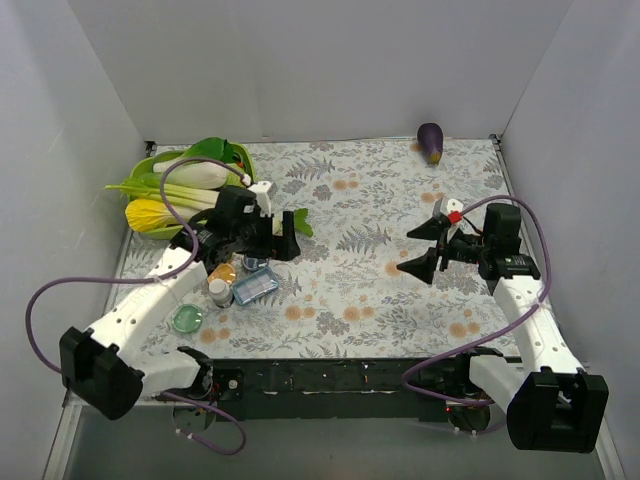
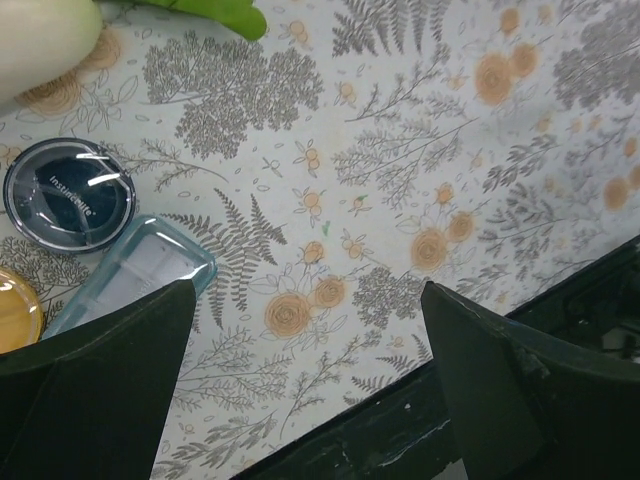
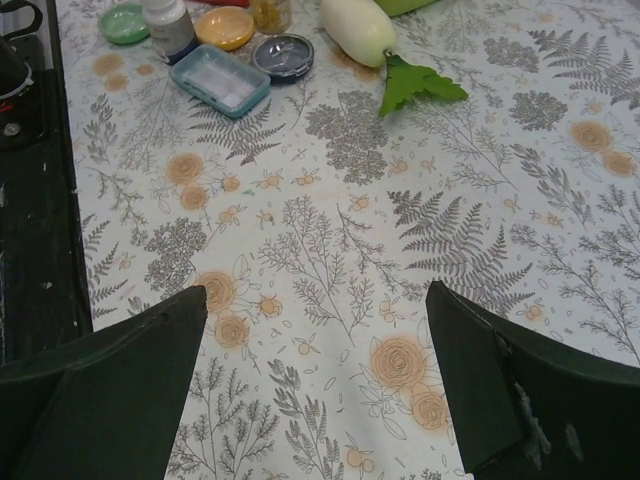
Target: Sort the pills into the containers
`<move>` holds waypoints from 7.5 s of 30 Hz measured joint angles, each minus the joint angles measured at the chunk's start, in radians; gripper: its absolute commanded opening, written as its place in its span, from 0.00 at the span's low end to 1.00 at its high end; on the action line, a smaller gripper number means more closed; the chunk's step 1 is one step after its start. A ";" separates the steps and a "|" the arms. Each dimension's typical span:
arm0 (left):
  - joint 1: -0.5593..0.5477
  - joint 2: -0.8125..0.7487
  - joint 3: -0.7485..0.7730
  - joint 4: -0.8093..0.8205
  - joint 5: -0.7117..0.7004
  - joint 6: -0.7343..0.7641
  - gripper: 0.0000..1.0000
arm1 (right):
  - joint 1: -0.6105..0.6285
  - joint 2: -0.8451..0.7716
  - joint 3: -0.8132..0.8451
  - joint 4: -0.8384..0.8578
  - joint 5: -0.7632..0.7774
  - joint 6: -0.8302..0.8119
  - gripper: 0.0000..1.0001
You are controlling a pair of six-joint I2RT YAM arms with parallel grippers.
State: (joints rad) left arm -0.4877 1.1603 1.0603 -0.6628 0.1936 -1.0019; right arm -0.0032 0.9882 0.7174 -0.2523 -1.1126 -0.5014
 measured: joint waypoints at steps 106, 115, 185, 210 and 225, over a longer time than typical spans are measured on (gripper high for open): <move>-0.261 0.658 0.162 0.861 0.306 -0.450 0.24 | -0.002 0.174 -0.307 0.708 -0.124 0.768 0.98; -0.304 0.671 0.126 1.028 0.373 -0.559 0.23 | 0.022 0.230 -0.309 0.900 -0.107 1.011 0.98; -0.311 0.625 -0.061 1.409 0.555 -0.617 0.45 | 0.054 0.254 -0.336 1.210 -0.267 1.314 0.25; -0.294 0.571 -0.097 1.290 0.518 -0.643 0.50 | 0.061 0.217 -0.326 0.990 -0.228 1.162 0.23; -0.292 0.543 -0.085 1.154 0.467 -0.645 0.55 | 0.062 0.218 -0.314 0.887 -0.195 1.082 0.60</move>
State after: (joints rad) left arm -0.7799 1.7035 0.9752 0.4911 0.6609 -1.6474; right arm 0.0586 1.2060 0.4038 0.6346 -1.3079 0.5808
